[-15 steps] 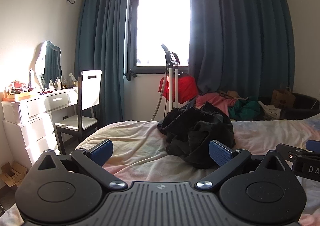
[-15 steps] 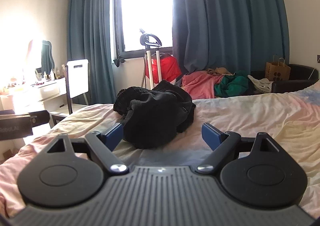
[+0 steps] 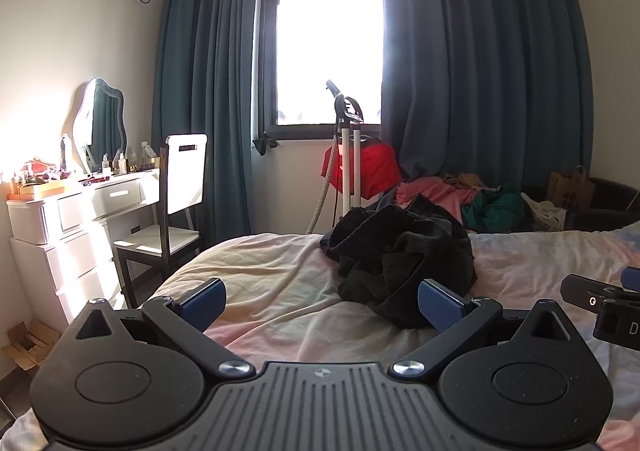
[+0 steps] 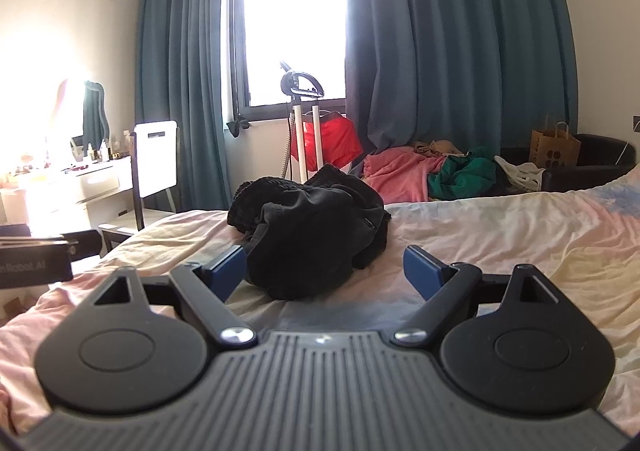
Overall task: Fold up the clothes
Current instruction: 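Approach the crumpled black sweatpants on the bed with both tools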
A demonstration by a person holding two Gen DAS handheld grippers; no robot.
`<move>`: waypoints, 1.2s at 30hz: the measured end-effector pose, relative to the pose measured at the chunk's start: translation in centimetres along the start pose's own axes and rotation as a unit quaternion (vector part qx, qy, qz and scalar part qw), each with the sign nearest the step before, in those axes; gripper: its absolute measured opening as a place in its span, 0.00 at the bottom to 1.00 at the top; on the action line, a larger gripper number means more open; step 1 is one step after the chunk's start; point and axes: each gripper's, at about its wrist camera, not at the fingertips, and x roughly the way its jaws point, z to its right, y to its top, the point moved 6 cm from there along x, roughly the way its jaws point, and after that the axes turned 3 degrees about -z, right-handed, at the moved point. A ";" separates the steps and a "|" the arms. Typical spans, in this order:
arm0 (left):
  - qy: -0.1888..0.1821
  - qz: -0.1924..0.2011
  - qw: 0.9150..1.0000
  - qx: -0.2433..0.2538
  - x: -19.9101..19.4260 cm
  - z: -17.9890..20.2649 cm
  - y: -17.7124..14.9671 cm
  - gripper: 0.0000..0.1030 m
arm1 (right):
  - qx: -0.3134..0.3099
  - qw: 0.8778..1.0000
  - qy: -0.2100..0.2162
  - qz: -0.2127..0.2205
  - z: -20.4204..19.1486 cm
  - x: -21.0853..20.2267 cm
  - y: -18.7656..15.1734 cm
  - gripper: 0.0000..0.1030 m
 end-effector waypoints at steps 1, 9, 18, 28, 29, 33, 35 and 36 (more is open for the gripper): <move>-0.002 -0.001 1.000 -0.001 0.0 0.0 0.0 1.00 | -0.002 1.000 -0.001 0.001 0.0 0.0 -0.1 0.85; -0.019 -0.010 1.000 -0.007 0.1 0.3 -0.3 1.00 | -0.004 1.000 -0.005 -0.002 -0.2 0.2 -0.3 0.85; -0.029 -0.019 0.999 -0.014 0.6 0.2 -0.6 1.00 | 0.006 1.000 -0.004 0.000 -0.2 0.3 -0.1 0.85; -0.028 -0.018 0.999 -0.025 1.2 -0.2 -0.9 1.00 | 0.029 1.000 0.006 -0.002 0.3 0.2 0.0 0.85; -0.027 -0.018 0.999 -0.025 1.3 -0.2 -0.9 1.00 | 0.028 1.000 0.008 0.004 0.2 0.1 0.0 0.85; -0.026 -0.021 0.999 -0.026 1.6 -0.1 -1.3 1.00 | 0.020 1.000 0.005 0.021 0.1 -0.2 0.2 0.85; -0.024 -0.024 0.999 -0.028 1.8 -0.1 -1.4 1.00 | 0.027 0.999 0.011 0.025 0.2 -0.3 0.3 0.85; -0.024 -0.026 0.999 -0.029 1.9 -0.1 -1.4 1.00 | 0.034 0.999 0.015 0.027 0.2 -0.4 0.4 0.84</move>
